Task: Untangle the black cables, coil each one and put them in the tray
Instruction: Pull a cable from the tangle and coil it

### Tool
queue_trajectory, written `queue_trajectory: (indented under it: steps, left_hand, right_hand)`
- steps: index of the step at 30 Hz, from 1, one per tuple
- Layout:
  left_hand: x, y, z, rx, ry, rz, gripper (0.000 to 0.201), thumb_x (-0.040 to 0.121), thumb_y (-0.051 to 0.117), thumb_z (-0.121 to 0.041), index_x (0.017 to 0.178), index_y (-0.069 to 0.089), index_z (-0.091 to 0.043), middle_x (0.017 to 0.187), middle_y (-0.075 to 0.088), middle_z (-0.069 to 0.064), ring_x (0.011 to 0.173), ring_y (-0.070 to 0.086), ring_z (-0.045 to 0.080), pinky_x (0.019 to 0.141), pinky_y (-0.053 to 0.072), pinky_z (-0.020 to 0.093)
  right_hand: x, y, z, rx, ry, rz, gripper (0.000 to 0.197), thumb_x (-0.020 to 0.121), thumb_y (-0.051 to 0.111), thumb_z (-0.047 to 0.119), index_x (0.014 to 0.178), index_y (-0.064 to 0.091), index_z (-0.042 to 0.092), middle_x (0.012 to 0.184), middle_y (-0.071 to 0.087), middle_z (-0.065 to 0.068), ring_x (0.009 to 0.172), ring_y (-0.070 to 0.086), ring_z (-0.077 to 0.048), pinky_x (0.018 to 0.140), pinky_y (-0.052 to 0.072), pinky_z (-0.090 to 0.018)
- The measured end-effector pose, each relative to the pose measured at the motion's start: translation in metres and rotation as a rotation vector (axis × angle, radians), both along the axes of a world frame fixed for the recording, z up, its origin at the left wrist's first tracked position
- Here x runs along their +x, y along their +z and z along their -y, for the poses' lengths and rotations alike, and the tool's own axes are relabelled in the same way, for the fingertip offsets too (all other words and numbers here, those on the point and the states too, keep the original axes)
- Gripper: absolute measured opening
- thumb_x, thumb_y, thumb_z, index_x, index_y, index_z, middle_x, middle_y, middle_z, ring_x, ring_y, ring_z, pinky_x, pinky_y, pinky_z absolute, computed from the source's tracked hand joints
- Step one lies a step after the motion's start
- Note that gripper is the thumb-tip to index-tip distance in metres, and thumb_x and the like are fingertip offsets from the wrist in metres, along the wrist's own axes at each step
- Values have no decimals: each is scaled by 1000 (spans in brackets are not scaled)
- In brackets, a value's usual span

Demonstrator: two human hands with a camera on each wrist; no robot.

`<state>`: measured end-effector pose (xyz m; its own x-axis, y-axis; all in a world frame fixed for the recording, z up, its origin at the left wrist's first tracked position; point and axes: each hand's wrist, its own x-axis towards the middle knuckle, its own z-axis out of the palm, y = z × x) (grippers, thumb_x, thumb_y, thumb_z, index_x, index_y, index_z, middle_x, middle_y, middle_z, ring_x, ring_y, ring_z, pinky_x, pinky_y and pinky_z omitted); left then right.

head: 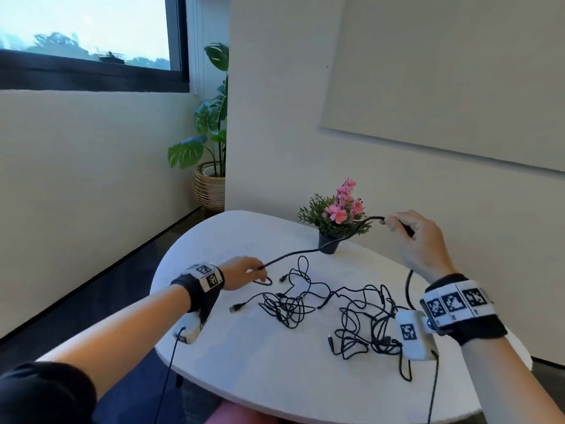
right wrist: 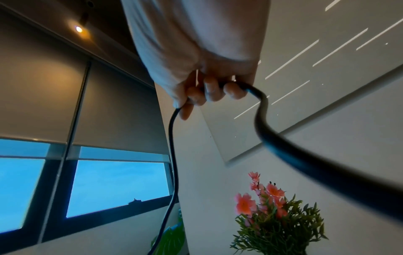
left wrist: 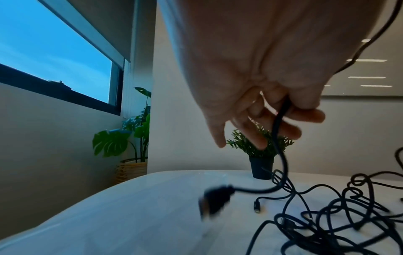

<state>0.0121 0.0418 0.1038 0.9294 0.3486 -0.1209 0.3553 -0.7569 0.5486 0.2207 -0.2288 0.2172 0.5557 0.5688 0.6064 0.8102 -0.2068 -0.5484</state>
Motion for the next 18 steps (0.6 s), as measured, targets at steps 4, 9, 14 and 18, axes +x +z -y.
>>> queue_trajectory:
  steps: [4, 9, 14, 18]
  left_hand:
    - [10, -10, -6, -142, 112, 182, 31, 101, 37, -26, 84, 63, -23, 84, 69, -4, 88, 65, 13, 92, 48, 33]
    - [16, 3, 9, -137, 137, 375, 28, 100, 39, -33, 92, 65, -25, 62, 49, -4, 56, 47, 11, 57, 48, 22]
    - [7, 16, 5, -86, 135, 487, 29, 94, 43, -49, 90, 69, -36, 82, 68, -18, 75, 61, 19, 75, 51, 35]
    - [3, 43, 23, -96, 65, 571, 27, 95, 49, -39, 88, 72, -27, 65, 60, -26, 55, 47, 3, 58, 38, 19]
  right_hand:
    - [-1, -6, -24, -135, -15, -49, 17, 93, 56, 18, 86, 70, 13, 77, 59, 1, 69, 50, -13, 60, 34, -10]
    - [5, -9, -69, -672, -27, -12, 26, 94, 46, 26, 102, 67, 13, 101, 60, -6, 89, 56, -23, 82, 45, -35]
    - [-1, 45, -95, -1010, 111, 10, 51, 94, 51, 38, 141, 39, 20, 141, 46, -1, 124, 47, -19, 105, 38, -36]
    - [-19, 63, -118, -1039, 340, -38, 55, 92, 54, 41, 142, 38, 26, 143, 43, 11, 130, 40, -10, 109, 30, -32]
